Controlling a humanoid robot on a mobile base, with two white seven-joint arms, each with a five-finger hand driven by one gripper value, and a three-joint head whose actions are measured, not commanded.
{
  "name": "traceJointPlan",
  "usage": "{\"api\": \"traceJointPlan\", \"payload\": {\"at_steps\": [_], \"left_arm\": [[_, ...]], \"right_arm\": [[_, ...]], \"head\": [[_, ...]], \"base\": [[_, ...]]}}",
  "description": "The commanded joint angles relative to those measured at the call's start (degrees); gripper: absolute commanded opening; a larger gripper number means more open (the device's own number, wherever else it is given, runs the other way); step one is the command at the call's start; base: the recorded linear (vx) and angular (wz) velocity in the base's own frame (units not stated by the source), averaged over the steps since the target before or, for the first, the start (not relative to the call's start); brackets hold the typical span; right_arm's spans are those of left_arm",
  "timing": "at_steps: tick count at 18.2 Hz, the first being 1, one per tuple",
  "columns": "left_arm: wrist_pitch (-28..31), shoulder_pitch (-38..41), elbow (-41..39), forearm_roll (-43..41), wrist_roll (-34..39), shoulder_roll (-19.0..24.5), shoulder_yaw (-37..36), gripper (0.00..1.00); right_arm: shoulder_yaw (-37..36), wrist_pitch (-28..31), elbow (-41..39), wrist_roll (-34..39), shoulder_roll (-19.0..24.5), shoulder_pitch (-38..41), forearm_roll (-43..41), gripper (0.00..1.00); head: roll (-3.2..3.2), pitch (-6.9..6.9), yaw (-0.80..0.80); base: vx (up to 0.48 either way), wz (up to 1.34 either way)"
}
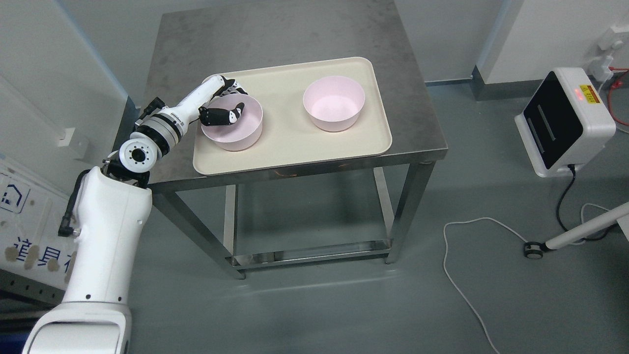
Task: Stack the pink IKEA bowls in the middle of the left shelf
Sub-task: 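Grip the rim of the nearer pink bowl with the left hand and lift, then lower the held bowl into the other pink bowl and release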
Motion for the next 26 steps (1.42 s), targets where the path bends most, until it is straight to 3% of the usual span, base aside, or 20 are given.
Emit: {"api": "traceJointPlan", "payload": {"at_steps": [1,8,13,16,18,26], "left_arm": [[-0.41,-3.17,0.30,0.12,0.36,-2.75,0.72,0.00],[3.46,-12.93,0.12,-0.14,-3.77,-15.38,-1.11,0.00],[5.13,-14.79,0.21,0.47,4.29,-15.38,-20.16,0.02],[5.13,-14.79,1.70,1.44,7.90,-15.38,-27.12,0.02],[5.04,-14.79,5.29,1.52,11.59,-15.38,-28.28,0.02],[6.18,-14.79,7.15,1.52,11.26,-15.38,-22.75,0.03]], "right_arm": [[-0.62,-0.01,0.01,0.01,-1.00,0.00,0.44,1.00],[-0.62,-0.01,0.01,0.01,-1.00,0.00,0.44,1.00],[-0.62,-0.01,0.01,0.01,-1.00,0.00,0.44,1.00],[-0.62,-0.01,0.01,0.01,-1.00,0.00,0.44,1.00],[-0.62,-0.01,0.01,0.01,-1.00,0.00,0.44,1.00],[-0.62,-0.01,0.01,0.01,-1.00,0.00,0.44,1.00]], "head": [[0.00,0.00,0.00],[0.00,0.00,0.00],[0.00,0.00,0.00],[0.00,0.00,0.00],[0.00,0.00,0.00],[0.00,0.00,0.00]], "base": [[0.000,0.00],[0.000,0.00],[0.000,0.00],[0.000,0.00],[0.000,0.00],[0.000,0.00]]}}
